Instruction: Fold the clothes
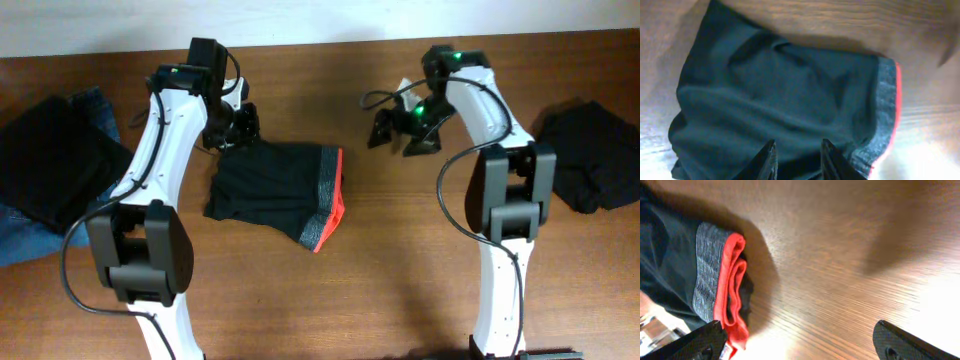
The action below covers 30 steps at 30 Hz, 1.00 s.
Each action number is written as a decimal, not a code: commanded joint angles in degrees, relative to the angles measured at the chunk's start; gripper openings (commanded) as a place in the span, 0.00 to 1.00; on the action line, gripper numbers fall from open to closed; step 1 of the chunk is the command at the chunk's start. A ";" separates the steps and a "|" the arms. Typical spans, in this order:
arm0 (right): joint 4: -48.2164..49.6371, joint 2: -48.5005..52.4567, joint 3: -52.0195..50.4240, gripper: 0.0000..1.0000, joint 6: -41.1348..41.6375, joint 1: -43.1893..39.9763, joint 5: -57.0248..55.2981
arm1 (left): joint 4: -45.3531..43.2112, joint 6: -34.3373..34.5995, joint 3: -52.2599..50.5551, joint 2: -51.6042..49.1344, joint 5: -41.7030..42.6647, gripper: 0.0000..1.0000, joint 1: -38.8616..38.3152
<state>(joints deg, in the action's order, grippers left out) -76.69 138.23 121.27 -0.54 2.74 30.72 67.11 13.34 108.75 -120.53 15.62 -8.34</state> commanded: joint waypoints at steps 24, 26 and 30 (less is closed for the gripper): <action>-3.82 -8.68 2.45 0.99 -2.49 -2.84 -8.92 | -19.06 6.05 -0.07 -16.11 -5.57 0.23 -3.48; -3.85 -8.68 2.45 0.99 -2.49 -2.69 -8.92 | -23.04 3.96 -0.07 -16.33 -5.07 0.22 -4.92; -3.87 -8.66 2.45 0.99 -2.49 -2.19 -8.92 | -28.20 -0.83 -0.07 -16.41 -3.48 0.20 -8.44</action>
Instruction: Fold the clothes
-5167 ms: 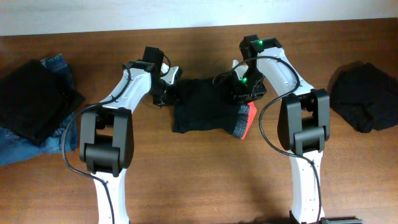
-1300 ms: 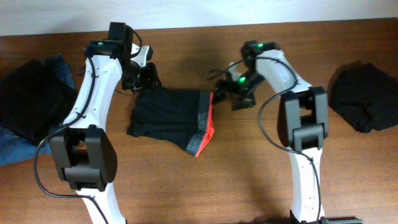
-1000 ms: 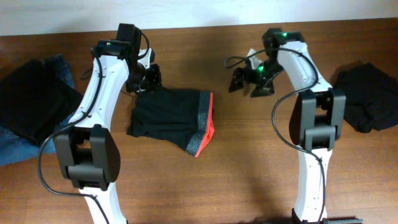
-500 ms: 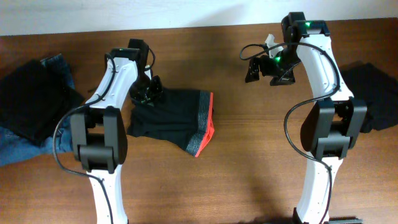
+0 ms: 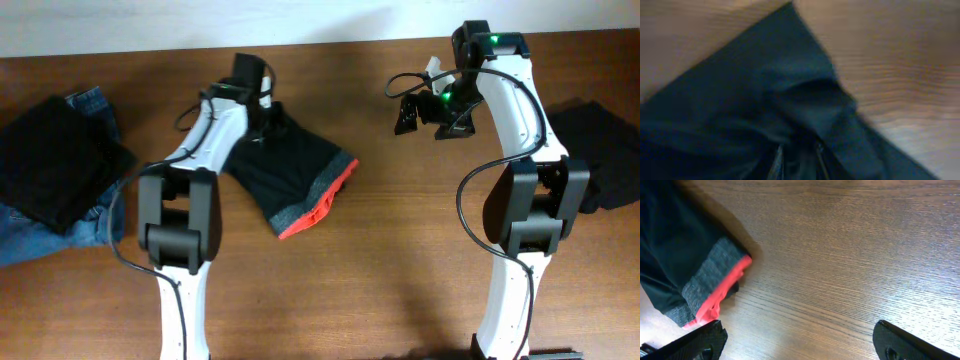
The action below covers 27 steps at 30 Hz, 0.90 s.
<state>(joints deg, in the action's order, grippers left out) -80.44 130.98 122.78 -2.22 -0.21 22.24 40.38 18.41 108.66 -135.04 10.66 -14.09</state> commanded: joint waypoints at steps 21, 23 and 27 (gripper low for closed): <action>3.91 1.44 -1.33 0.12 -0.79 5.11 -4.46 | 9.01 -15.23 1.33 13.35 4.37 0.31 1.27; 4.63 1.81 -2.49 0.12 -0.79 6.23 -6.88 | 12.74 -15.21 1.33 14.62 4.37 0.31 2.16; 7.21 2.32 -6.36 0.13 -0.81 8.70 -10.62 | 19.85 -15.15 1.14 14.71 4.35 0.31 4.26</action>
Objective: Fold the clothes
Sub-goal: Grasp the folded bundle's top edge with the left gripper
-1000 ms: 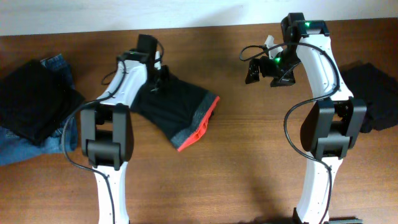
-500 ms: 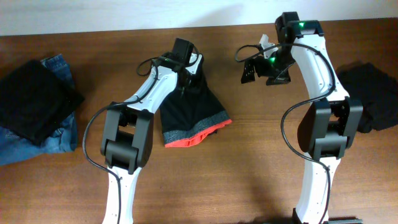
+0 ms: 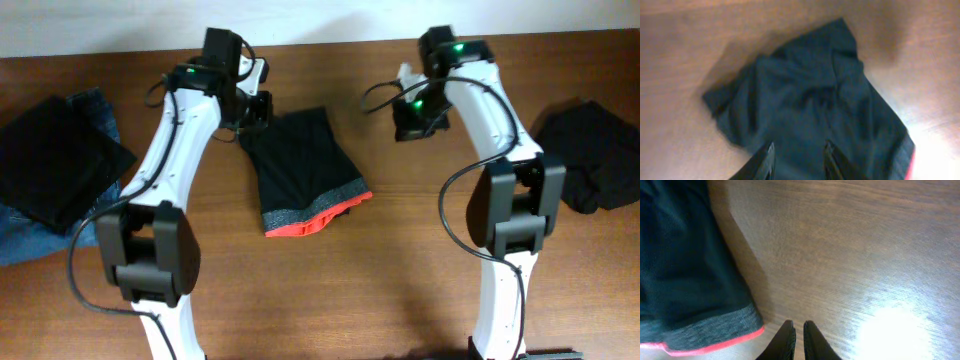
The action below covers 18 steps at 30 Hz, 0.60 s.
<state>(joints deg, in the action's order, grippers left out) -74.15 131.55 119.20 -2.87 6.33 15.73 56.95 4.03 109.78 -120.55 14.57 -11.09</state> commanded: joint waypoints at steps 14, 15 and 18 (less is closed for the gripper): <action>5.07 3.85 -11.61 0.15 0.35 11.06 -3.32 | 10.25 -0.17 -0.22 0.13 0.66 0.25 10.97; 5.09 3.85 -12.17 0.16 0.35 11.82 -2.75 | 10.45 -0.17 -0.22 0.13 0.68 0.25 11.82; 5.09 3.85 -13.38 0.16 0.33 14.08 0.39 | 11.41 -0.17 -0.22 0.13 0.68 0.25 14.38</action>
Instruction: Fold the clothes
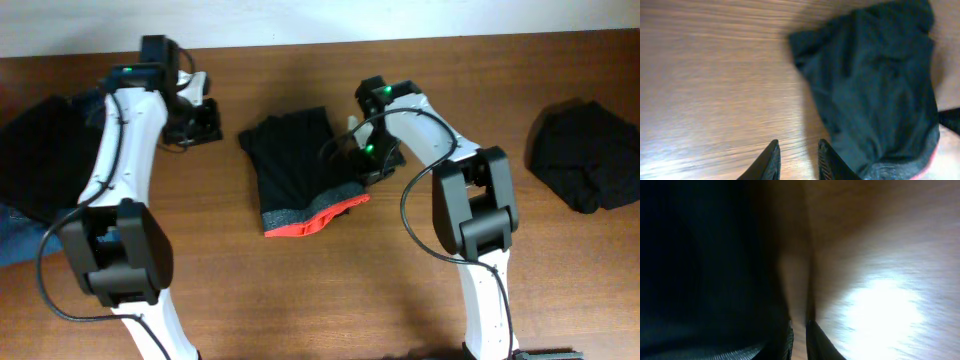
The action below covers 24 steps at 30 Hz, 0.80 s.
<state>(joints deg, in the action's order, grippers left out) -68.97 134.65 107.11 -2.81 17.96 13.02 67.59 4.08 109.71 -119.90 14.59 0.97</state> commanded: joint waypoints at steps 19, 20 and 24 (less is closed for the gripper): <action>16.37 0.74 -1.46 0.16 16.28 14.16 17.00 | 6.88 -0.26 -0.15 -0.52 0.66 0.25 5.68; 17.79 0.74 -1.46 0.17 17.11 14.27 18.03 | 7.52 -0.26 -0.15 -0.52 0.66 0.25 5.68; 22.12 0.74 -1.46 0.17 18.36 14.69 23.37 | 8.46 -0.26 -0.15 -0.52 0.66 0.25 5.70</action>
<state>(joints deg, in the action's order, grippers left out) -48.60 134.67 105.86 12.45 31.90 29.45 75.61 4.08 109.69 -119.90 14.61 6.46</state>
